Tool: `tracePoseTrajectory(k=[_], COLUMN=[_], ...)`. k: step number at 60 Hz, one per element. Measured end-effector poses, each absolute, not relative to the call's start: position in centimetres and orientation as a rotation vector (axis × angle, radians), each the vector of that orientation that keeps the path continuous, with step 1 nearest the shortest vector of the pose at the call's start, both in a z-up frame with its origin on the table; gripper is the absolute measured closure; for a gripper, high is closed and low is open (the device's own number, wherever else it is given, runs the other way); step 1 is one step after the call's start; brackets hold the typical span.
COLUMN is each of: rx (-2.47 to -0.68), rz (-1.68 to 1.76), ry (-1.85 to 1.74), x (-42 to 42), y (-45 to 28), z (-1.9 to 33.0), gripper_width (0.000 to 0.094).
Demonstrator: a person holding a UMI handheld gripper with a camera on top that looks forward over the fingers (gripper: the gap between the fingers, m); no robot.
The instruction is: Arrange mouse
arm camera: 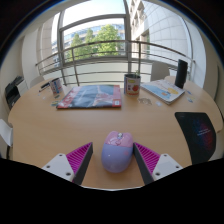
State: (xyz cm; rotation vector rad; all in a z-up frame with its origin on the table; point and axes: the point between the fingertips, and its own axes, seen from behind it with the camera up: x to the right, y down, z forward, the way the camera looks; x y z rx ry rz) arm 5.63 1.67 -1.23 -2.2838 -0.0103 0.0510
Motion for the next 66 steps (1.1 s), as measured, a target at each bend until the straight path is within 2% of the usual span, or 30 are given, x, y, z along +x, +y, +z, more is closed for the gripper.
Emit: tracePoseTrajectory(k=[5,8,9,25,29,35,44,49,53,58,62,66], rx=[-2.294,-2.295,-2.292,-2.283,-2.279,-2.205,-2.005,-1.918,-1.878,-1.882,-1.930,-2.004], rz=[-0.012,0.002,0.012,0.014,0.018,0.053,0.103,0.093,0.059,-0.010,-0.042,-0.073], ry=[-0.043,-0.059,-0.061,-0.149,-0.152,-0.126,-0.076,-0.056,-0.027,0.021,0.059,0.095], x=[5.5,4.6,4.3,4.3,4.5,5.3,8.5,12.2,17.2,24.6,30.3,35.5], y=[2.6,2.9,3.0,3.2,3.2,2.7,1.9,1.3,1.9,2.3,2.4,2.8], z=[-1.6,-1.7,-1.6,-1.5,-0.7,4.4,17.1,22.8,25.0,23.9,20.8,16.2], gripper_width=[0.0198,0.0344,0.0361,0.0492,0.0491,0.0491,0.0492,0.0492,0.0494,0.0495,0.0496,0.0496])
